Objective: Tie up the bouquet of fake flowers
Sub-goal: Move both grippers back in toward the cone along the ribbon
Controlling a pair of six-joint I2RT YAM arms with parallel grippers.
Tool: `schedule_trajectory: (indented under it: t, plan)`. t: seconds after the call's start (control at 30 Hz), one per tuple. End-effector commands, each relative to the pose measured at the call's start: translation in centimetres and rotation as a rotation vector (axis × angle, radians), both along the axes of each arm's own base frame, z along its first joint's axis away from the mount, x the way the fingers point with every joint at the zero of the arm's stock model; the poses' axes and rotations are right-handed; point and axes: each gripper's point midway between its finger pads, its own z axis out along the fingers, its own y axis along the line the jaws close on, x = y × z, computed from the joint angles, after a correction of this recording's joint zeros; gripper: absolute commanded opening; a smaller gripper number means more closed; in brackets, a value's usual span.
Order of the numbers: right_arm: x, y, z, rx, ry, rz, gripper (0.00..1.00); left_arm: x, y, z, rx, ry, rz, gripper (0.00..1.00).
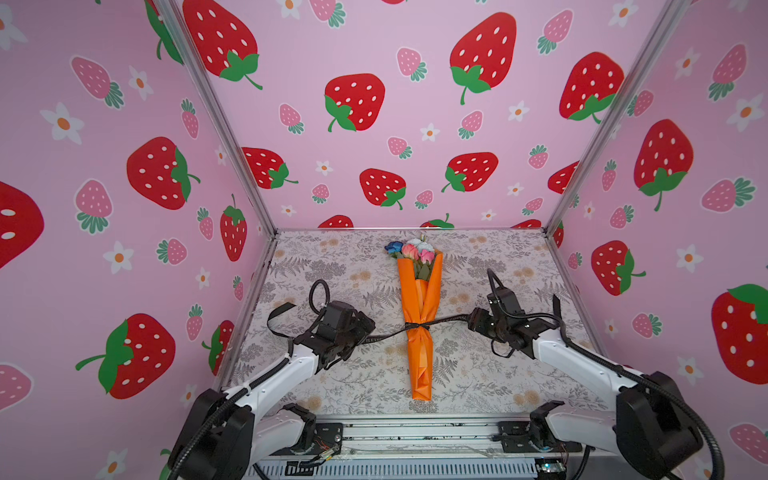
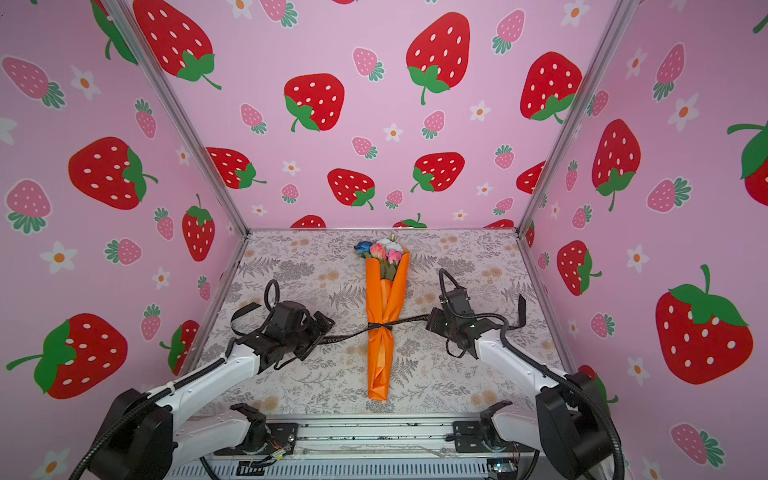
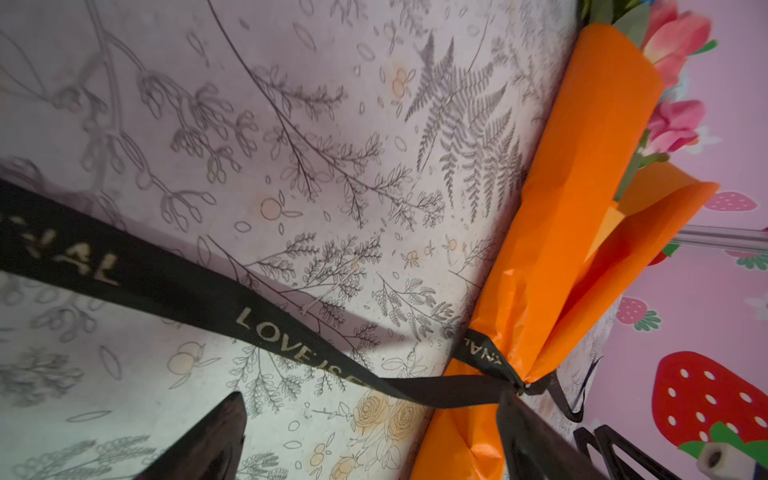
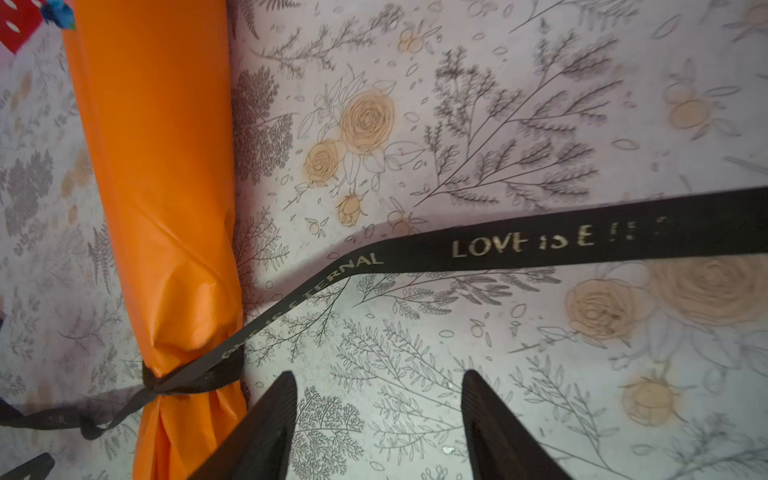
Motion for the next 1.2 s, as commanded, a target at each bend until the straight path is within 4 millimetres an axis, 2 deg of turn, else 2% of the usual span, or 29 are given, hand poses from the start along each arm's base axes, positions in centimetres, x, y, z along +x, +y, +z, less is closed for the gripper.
schedule_trajectory:
  t: [0.0, 0.1, 0.23, 0.33, 0.47, 0.57, 0.73, 0.93, 1.03, 1.17]
  plan:
    - [1.7, 1.6, 1.2, -0.055, -0.063, -0.009, 0.68, 1.8, -1.6, 1.0, -0.017, -0.044, 0.033, 0.98]
    - [2.0, 2.7, 0.9, -0.160, -0.065, 0.050, 0.69, 1.8, -3.3, 0.4, -0.014, -0.005, -0.032, 0.99]
    - [2.0, 3.3, 0.1, -0.187, -0.052, 0.092, 0.69, 1.9, -4.1, -0.7, -0.021, 0.000, -0.031, 0.98]
    - [2.2, 4.0, 0.0, -0.170, -0.057, 0.105, 0.70, 2.5, -4.1, -1.4, -0.004, -0.003, -0.014, 0.98]
    - [2.1, 5.9, 0.0, -0.071, -0.041, 0.113, 0.70, 3.1, -4.5, -2.3, 0.012, 0.014, -0.014, 0.93]
    - [1.7, 6.2, -1.1, -0.014, 0.013, 0.056, 0.74, 3.1, -4.6, -3.2, 0.030, 0.029, -0.017, 0.89]
    - [1.3, 6.3, -2.8, 0.082, 0.055, -0.051, 0.79, 2.8, -4.1, -4.3, 0.065, 0.048, -0.009, 0.81]
    - [3.1, 5.8, -3.3, 0.063, 0.039, -0.143, 0.79, 2.4, -3.3, -5.1, 0.097, 0.063, 0.012, 0.73]
    - [3.7, 5.3, -4.2, 0.013, 0.056, -0.177, 0.78, 2.3, -3.0, -5.3, 0.113, 0.062, 0.021, 0.63]
    - [3.3, 4.8, -5.9, -0.012, 0.097, -0.189, 0.72, 2.4, -2.8, -5.4, 0.132, 0.059, 0.017, 0.49]
